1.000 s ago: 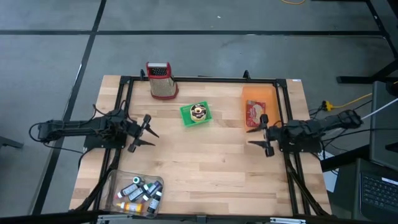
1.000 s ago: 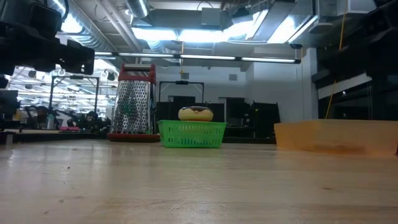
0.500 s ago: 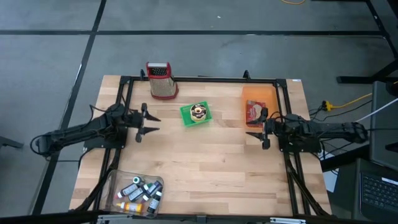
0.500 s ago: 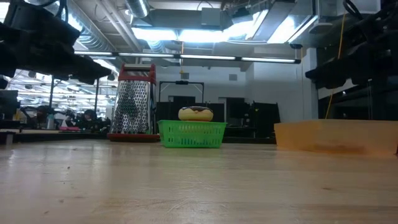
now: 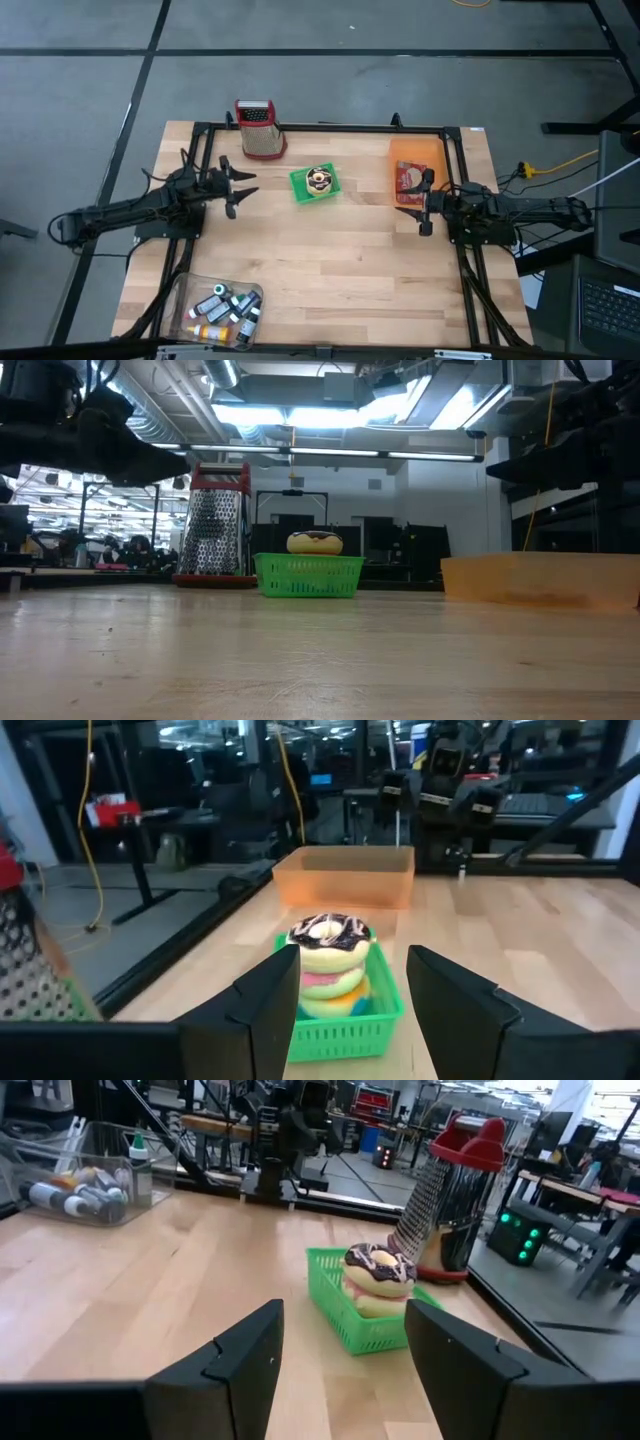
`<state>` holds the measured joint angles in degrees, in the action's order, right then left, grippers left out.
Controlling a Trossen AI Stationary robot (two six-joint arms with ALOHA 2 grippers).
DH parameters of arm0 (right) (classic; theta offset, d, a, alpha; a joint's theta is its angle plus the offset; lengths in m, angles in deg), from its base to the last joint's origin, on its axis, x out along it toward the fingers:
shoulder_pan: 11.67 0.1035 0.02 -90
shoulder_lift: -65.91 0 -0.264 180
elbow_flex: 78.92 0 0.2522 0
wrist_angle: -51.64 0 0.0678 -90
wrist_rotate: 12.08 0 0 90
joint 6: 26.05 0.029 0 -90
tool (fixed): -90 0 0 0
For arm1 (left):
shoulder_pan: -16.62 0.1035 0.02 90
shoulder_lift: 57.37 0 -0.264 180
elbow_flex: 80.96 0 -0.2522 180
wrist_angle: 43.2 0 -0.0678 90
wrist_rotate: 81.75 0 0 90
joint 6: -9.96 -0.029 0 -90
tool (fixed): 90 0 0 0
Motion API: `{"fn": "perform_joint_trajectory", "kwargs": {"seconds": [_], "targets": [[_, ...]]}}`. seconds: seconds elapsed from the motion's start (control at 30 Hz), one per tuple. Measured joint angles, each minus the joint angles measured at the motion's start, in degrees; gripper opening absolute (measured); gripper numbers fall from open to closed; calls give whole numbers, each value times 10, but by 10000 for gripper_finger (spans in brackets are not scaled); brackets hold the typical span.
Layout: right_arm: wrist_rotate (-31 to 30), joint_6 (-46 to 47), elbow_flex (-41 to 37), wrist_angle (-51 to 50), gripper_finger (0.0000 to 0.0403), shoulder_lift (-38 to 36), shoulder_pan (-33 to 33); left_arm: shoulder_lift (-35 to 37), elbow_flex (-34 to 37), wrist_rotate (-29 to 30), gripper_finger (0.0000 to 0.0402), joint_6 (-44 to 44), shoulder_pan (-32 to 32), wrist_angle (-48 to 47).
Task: Pick & Place Food Item
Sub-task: Return to Home Position
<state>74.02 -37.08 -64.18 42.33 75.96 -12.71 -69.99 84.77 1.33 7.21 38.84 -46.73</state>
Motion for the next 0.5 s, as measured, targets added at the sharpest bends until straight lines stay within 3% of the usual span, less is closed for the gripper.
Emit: {"fn": "perform_joint_trajectory", "kwargs": {"seconds": [0.2, 0.37, 0.5], "targets": [[-2, 12, 0, -6, 213, 0, 0, -1, 0, 28, 178, -4, -16, -14], [-2, 12, 0, -6, 213, 0, 0, -2, 0, 29, 180, 55, -23, -87], [-2, 12, 0, -6, 213, 0, 0, -9, 0, 32, 182, 92, -28, -87]]}}
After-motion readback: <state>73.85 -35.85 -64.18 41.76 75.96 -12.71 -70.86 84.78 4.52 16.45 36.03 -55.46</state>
